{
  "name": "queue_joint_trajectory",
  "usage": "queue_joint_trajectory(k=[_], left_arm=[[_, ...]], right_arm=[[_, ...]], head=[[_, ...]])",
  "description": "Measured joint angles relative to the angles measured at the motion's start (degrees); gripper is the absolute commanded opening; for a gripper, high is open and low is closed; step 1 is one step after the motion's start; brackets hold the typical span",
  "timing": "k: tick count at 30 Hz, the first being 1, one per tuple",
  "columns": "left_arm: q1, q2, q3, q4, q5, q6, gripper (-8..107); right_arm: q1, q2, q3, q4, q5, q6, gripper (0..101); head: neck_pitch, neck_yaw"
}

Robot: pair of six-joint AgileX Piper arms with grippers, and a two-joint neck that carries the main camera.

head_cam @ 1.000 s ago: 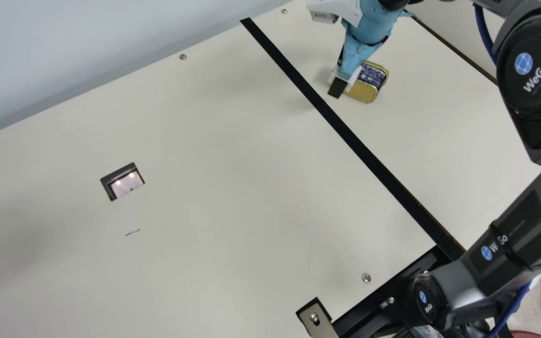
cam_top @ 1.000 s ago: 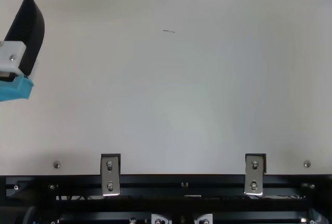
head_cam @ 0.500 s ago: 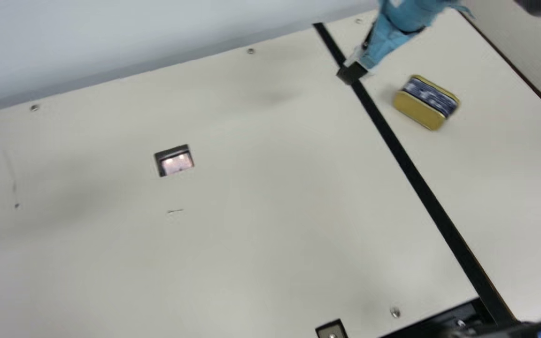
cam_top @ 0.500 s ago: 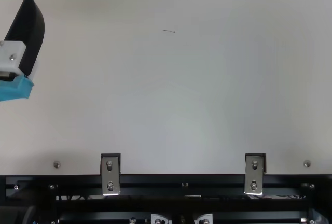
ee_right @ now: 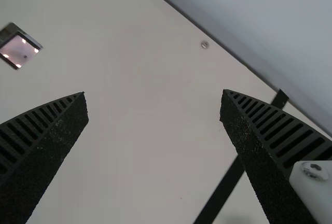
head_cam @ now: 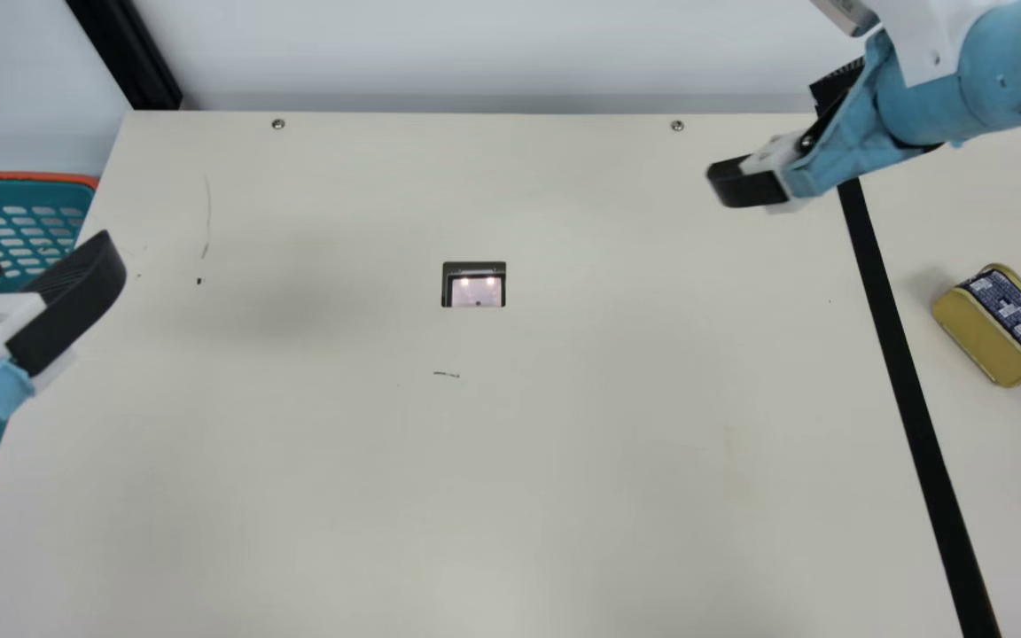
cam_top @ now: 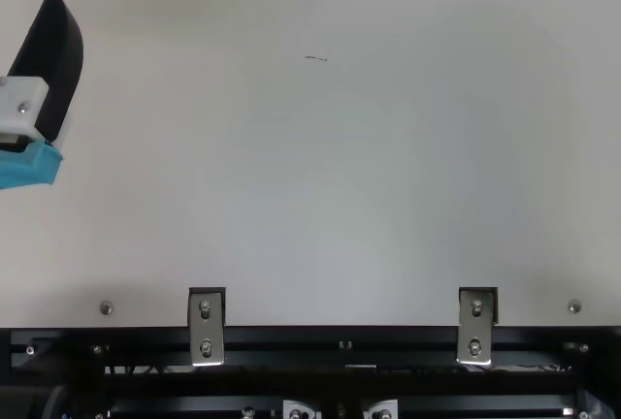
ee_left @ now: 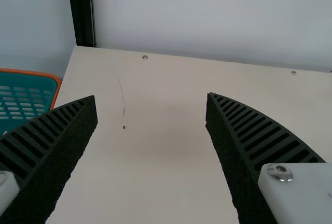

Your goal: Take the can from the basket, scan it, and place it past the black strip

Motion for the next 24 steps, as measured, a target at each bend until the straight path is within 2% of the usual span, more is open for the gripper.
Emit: queue_joint_trajectory(k=[5,17,21,24], left_arm=[[0.00,0.00,0.00,0.00,0.00,0.00,90],[0.00,0.00,0.00,0.00,0.00,0.00,90],[0.00,0.00,0.00,0.00,0.00,0.00,90],[0.00,0.00,0.00,0.00,0.00,0.00,90]], right_arm=[[1.52,-0.62,0.89,2.29,-0.93,-0.78,101],[1.92,-1.23,1.01,1.50,-1.49,0.20,101],[1.66,-3.89,3.55,2.07,-3.78,-1.33,101],[1.21,-6.90,7.28,3.03,-6.04,-3.18,101]], head=[[0.00,0.00],[0.00,0.00],[0.00,0.00],[0.00,0.00]])
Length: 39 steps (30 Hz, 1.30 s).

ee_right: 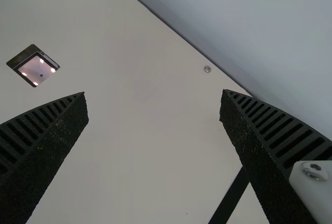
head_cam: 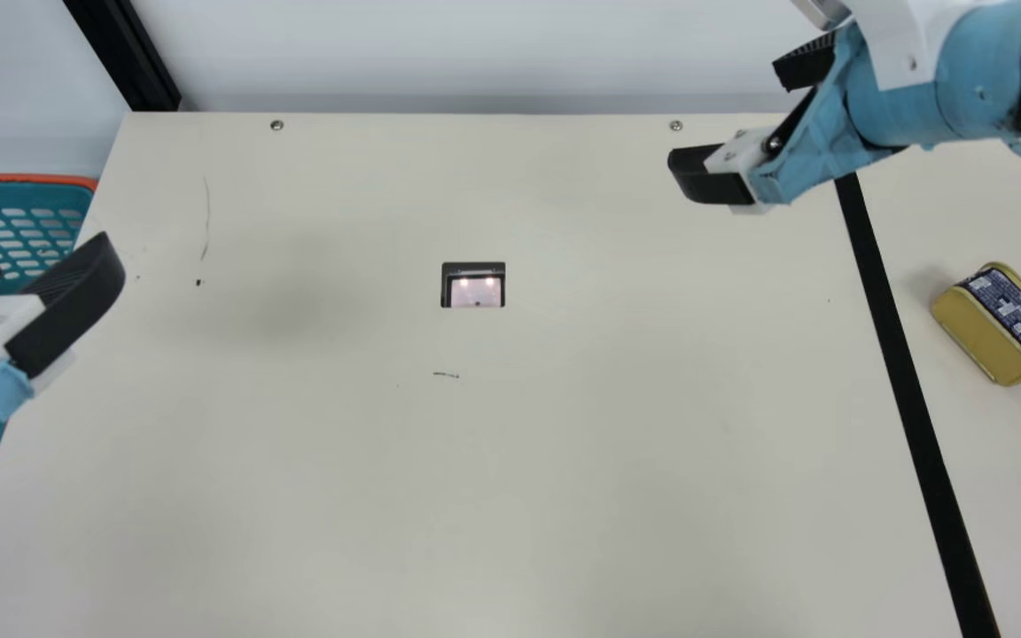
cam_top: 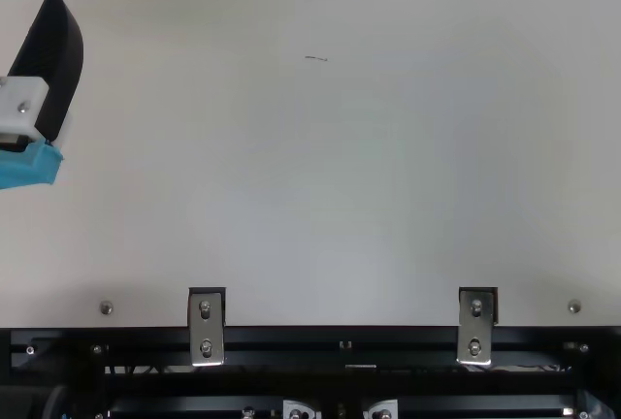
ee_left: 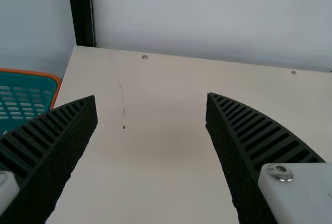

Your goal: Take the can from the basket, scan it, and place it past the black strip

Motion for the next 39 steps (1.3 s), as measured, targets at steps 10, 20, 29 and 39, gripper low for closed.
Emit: queue_joint_trajectory(k=[10,20,29,39], left_arm=[[0.00,0.00,0.00,0.00,0.00,0.00,90],[0.00,0.00,0.00,0.00,0.00,0.00,90],[-0.61,-0.61,0.31,1.09,-0.47,-1.03,90],[-2.96,-8.17,5.94,5.16,-5.38,-4.04,90]], right_arm=[[-0.83,-13.37,16.11,3.54,-9.72,-7.50,101],[0.40,-28.43,33.64,4.37,-19.42,-9.85,101],[1.97,-42.19,47.82,0.86,-23.50,-3.92,101],[2.89,-56.08,55.83,4.36,-23.71,7.30,101]], head=[[0.00,0.00],[0.00,0.00],[0.00,0.00],[0.00,0.00]])
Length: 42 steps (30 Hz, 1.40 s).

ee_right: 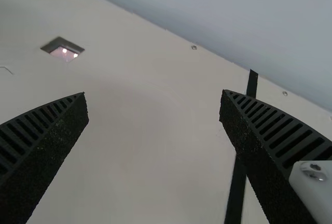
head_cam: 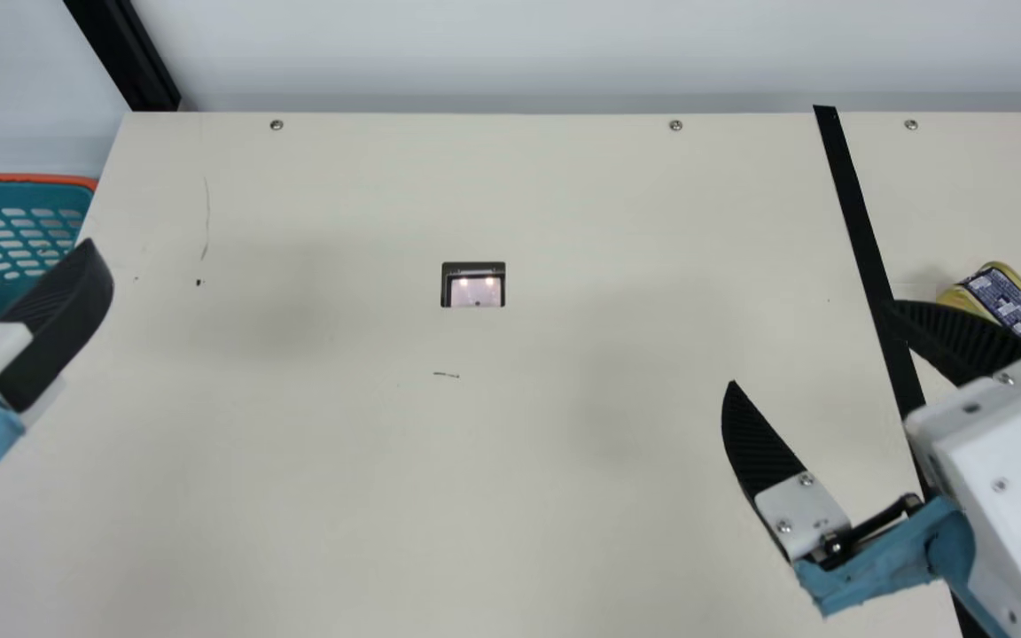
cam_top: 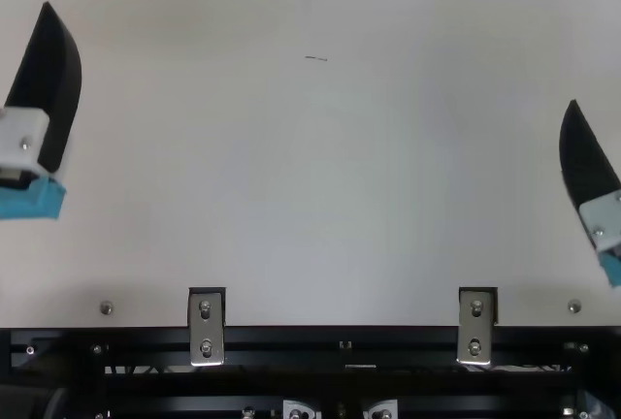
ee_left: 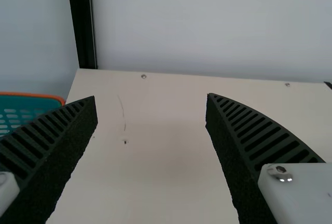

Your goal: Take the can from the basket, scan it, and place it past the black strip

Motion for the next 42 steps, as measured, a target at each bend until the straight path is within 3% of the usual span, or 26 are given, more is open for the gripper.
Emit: queue_joint_trajectory(k=[6,17,42], left_arm=[[1.33,-5.89,4.02,2.78,-0.57,-2.16,90],[3.36,-14.27,8.56,6.92,3.46,-4.65,90],[3.36,-14.27,8.56,6.92,3.57,-4.65,90]], right_arm=[[-0.41,-5.94,1.03,4.99,-2.31,7.42,101],[-2.49,-10.14,3.95,3.18,0.55,16.15,101],[-2.49,-10.14,3.97,3.18,0.50,16.25,101]], head=[[0.00,0.00],[0.00,0.00],[0.00,0.00]])
